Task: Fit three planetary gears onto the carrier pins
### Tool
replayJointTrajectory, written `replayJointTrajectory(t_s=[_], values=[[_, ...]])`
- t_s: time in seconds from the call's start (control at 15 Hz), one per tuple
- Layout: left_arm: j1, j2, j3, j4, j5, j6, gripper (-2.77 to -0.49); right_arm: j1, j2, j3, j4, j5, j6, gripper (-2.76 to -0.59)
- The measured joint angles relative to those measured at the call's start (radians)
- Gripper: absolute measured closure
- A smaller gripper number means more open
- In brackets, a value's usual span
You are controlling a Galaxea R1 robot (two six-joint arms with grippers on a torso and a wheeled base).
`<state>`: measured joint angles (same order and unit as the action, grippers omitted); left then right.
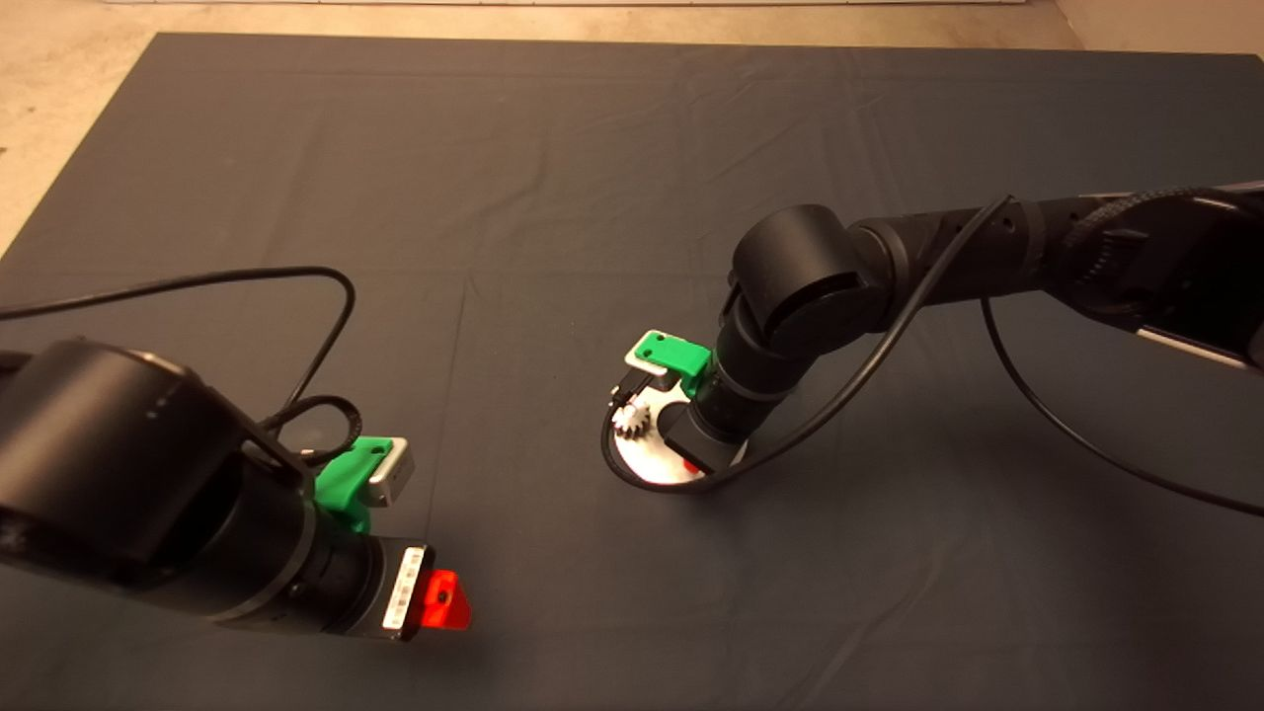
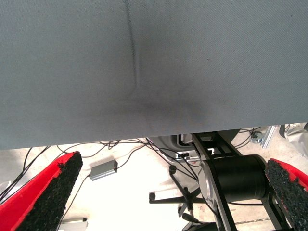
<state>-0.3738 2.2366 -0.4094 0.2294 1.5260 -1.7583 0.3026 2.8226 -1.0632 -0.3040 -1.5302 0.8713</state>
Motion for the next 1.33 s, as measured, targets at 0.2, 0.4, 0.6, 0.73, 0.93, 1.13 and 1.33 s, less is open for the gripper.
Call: replayJointTrajectory(t_s=[0.2, 0.4, 0.6, 0.73, 0.93, 1.13, 1.33], values=[[0.000, -0.001, 0.000, 0.000, 0.000, 0.000, -2.77, 0.000, 0.000, 0.000, 0.000, 0.000, 0.000, -0.99], [0.000, -0.001, 0.000, 0.003, 0.000, 0.000, -2.77, 0.000, 0.000, 0.000, 0.000, 0.000, 0.000, -1.00], [0.000, -0.001, 0.000, 0.003, 0.000, 0.000, -2.77, 0.000, 0.000, 0.000, 0.000, 0.000, 0.000, -0.99], [0.001, -0.001, 0.000, 0.003, 0.000, 0.000, -2.77, 0.000, -0.003, 0.000, 0.000, 0.004, 0.000, -0.99], [0.010, -0.001, 0.000, 0.004, 0.000, 0.000, -2.77, 0.000, -0.005, 0.000, 0.001, 0.005, 0.000, -0.99], [0.011, -0.001, 0.000, 0.006, 0.000, 0.000, -2.77, 0.000, -0.006, 0.000, 0.002, 0.007, 0.000, -0.99], [0.011, -0.001, 0.000, 0.007, 0.000, 0.000, -2.77, 0.000, -0.008, 0.000, 0.006, 0.007, 0.000, -0.99]])
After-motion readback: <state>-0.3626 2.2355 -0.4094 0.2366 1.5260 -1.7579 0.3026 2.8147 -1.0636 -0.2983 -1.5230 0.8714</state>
